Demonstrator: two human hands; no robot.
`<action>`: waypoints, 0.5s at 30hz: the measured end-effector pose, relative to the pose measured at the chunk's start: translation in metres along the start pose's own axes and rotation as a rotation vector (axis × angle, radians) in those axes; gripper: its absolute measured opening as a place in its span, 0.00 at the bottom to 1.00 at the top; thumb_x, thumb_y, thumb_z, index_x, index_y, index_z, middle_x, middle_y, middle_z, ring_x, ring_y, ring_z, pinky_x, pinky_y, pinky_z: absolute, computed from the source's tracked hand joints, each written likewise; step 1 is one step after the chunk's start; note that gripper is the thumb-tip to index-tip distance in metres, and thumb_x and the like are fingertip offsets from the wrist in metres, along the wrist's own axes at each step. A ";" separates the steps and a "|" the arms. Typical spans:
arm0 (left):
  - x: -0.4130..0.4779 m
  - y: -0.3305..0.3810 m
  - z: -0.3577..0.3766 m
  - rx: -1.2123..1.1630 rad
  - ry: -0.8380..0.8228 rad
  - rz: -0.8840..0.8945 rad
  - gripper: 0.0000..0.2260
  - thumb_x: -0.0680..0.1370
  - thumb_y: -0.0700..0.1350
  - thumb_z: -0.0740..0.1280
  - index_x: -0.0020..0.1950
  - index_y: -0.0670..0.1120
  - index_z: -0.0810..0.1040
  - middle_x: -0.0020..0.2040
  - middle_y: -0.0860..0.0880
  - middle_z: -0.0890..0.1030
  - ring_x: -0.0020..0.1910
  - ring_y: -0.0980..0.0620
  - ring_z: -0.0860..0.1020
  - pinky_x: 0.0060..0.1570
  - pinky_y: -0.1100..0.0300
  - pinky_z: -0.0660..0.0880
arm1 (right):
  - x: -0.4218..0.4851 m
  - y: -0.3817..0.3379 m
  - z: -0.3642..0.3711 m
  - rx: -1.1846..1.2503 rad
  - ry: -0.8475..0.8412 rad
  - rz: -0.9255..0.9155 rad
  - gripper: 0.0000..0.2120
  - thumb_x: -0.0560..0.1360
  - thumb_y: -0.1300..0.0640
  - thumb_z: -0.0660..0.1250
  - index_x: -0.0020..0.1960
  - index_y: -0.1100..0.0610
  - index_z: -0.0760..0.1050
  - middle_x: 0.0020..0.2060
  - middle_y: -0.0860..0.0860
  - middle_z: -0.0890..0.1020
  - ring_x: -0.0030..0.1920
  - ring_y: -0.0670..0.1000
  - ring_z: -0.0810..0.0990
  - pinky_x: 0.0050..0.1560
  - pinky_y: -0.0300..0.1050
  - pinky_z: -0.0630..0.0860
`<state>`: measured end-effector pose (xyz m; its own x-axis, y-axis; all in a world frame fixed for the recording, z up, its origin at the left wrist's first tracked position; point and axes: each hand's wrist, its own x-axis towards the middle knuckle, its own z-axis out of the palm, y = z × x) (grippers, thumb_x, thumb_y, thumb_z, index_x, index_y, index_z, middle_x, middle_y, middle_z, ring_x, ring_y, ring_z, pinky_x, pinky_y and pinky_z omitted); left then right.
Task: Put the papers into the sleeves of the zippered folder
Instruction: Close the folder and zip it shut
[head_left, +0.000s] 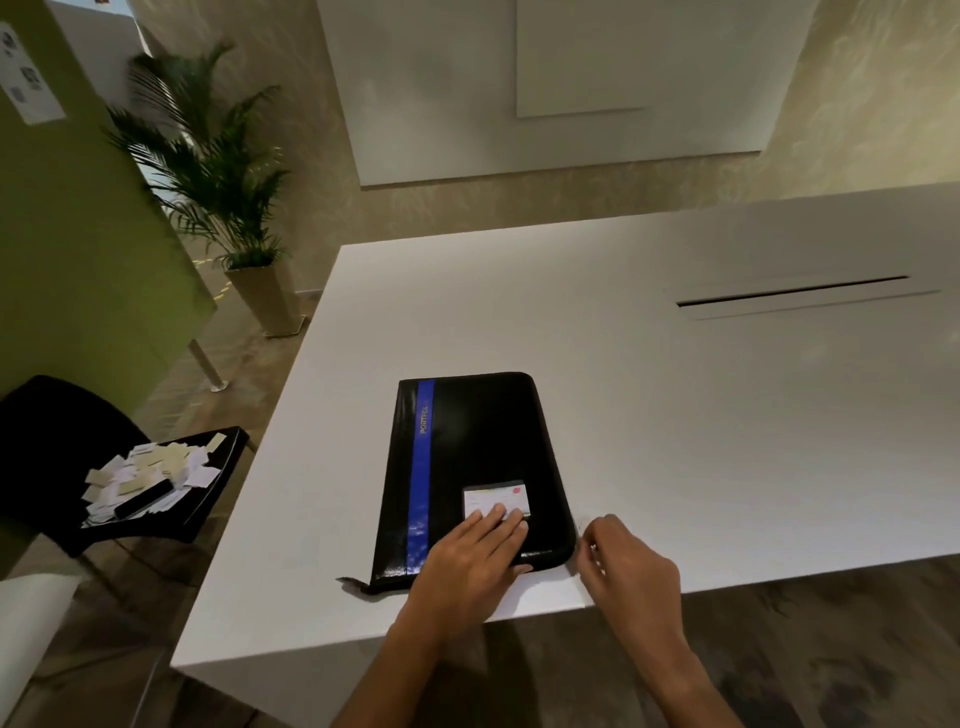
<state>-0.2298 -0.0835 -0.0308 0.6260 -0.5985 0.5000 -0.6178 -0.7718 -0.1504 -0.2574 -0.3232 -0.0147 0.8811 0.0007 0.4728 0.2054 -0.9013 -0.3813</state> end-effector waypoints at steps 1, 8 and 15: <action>0.000 0.001 0.000 0.015 -0.012 0.022 0.21 0.87 0.56 0.63 0.74 0.45 0.82 0.72 0.46 0.83 0.73 0.46 0.81 0.70 0.48 0.81 | 0.005 0.003 -0.002 0.001 -0.011 0.014 0.12 0.73 0.59 0.84 0.43 0.56 0.80 0.32 0.50 0.82 0.26 0.50 0.78 0.24 0.48 0.79; 0.001 -0.001 -0.007 -0.082 -0.059 0.019 0.21 0.87 0.57 0.66 0.74 0.46 0.82 0.73 0.47 0.83 0.73 0.47 0.81 0.69 0.49 0.82 | 0.032 0.016 -0.006 0.040 -0.136 0.014 0.08 0.83 0.52 0.75 0.48 0.54 0.81 0.36 0.48 0.84 0.31 0.49 0.81 0.34 0.47 0.82; 0.010 -0.013 -0.012 -0.132 -0.081 0.123 0.20 0.84 0.59 0.70 0.68 0.46 0.86 0.68 0.48 0.86 0.67 0.47 0.85 0.58 0.52 0.86 | 0.075 0.029 0.008 0.020 -0.234 -0.090 0.09 0.87 0.49 0.69 0.51 0.52 0.80 0.42 0.47 0.84 0.36 0.49 0.82 0.39 0.44 0.81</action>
<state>-0.2211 -0.0766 -0.0137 0.5752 -0.7058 0.4135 -0.7456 -0.6603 -0.0900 -0.1818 -0.3458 0.0031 0.9330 0.1833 0.3097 0.2940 -0.8844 -0.3624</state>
